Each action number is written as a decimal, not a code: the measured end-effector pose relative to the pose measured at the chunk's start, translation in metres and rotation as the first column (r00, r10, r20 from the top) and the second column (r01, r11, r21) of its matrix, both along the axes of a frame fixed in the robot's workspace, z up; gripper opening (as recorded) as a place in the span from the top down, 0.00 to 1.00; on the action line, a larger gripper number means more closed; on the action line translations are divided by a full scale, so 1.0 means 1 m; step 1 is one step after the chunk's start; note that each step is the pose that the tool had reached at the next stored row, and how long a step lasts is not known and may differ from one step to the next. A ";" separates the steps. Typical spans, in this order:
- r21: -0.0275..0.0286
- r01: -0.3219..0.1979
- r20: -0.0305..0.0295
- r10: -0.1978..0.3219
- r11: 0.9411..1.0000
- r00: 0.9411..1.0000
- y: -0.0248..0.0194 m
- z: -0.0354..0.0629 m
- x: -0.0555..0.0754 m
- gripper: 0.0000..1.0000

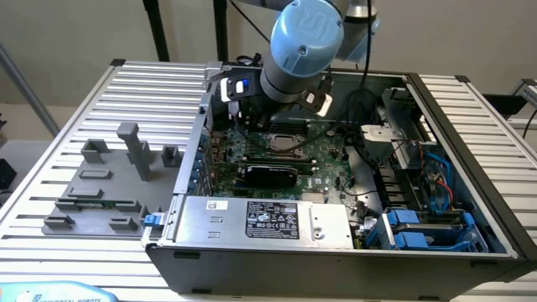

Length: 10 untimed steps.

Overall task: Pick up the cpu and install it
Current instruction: 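Install the first cpu locking lever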

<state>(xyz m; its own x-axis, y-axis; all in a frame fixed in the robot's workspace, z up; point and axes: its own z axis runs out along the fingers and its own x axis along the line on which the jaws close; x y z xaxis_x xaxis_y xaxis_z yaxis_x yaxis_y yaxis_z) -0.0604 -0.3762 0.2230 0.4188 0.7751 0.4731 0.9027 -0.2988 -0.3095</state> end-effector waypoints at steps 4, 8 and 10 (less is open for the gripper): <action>-0.001 0.000 0.004 0.000 1.000 1.000 -0.0009 -0.0027 0.013 0.89; -0.005 0.000 0.004 0.000 1.000 1.000 -0.0009 -0.0041 0.014 0.89; -0.013 0.000 0.005 0.000 1.000 1.000 -0.0001 -0.0051 0.014 0.89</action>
